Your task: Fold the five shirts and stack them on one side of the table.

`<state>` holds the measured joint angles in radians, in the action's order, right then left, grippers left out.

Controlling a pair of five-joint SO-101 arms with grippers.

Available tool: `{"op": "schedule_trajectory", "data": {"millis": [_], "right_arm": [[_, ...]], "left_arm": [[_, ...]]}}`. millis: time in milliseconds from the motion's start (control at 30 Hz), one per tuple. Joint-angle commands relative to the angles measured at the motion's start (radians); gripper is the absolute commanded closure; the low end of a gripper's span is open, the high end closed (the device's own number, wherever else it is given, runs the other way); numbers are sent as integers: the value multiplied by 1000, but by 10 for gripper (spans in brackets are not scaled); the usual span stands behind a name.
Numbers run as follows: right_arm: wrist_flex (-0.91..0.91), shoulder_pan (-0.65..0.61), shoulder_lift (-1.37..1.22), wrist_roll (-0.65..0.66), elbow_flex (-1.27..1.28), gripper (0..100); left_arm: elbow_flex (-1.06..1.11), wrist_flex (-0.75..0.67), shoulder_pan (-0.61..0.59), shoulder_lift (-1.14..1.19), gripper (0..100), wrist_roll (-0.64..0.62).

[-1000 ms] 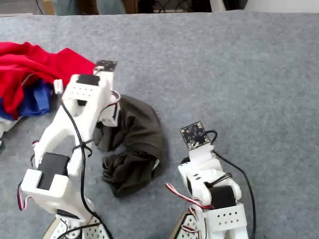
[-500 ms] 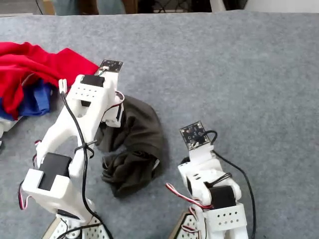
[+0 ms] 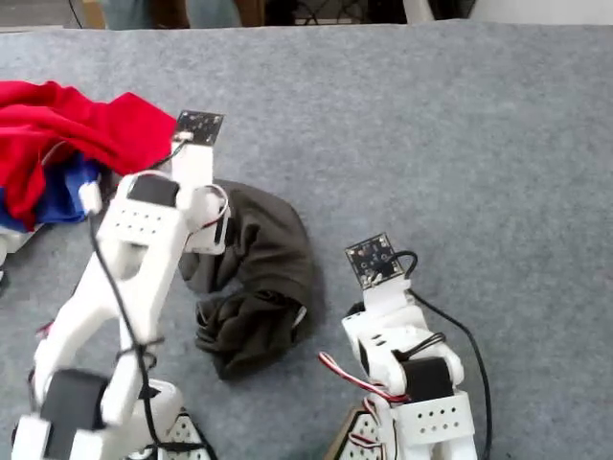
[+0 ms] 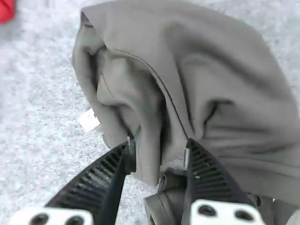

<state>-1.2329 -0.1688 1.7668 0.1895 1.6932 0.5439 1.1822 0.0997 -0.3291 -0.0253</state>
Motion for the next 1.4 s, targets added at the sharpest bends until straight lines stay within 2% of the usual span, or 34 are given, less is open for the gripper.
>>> {"op": "schedule_trajectory", "data": {"millis": [0,167,300,733,1000,1133,1367], "right_arm": [[-2,6,5,-3,-2,984],[-2,6,5,-3,-2,984],[-2,6,5,-3,-2,984],[-2,6,5,-3,-2,984],[-2,6,5,-3,-2,984],[-2,6,5,-3,-2,984],[-2,6,5,-3,-2,984]], "left_arm": [[54,-55,-70,-75,776,-2],[54,-55,-188,-66,743,-2],[54,-52,-228,-68,744,44],[59,-52,-229,-72,744,61],[50,-100,-222,-55,744,55],[127,-196,-168,9,745,49],[45,-233,33,216,745,-124]]}}
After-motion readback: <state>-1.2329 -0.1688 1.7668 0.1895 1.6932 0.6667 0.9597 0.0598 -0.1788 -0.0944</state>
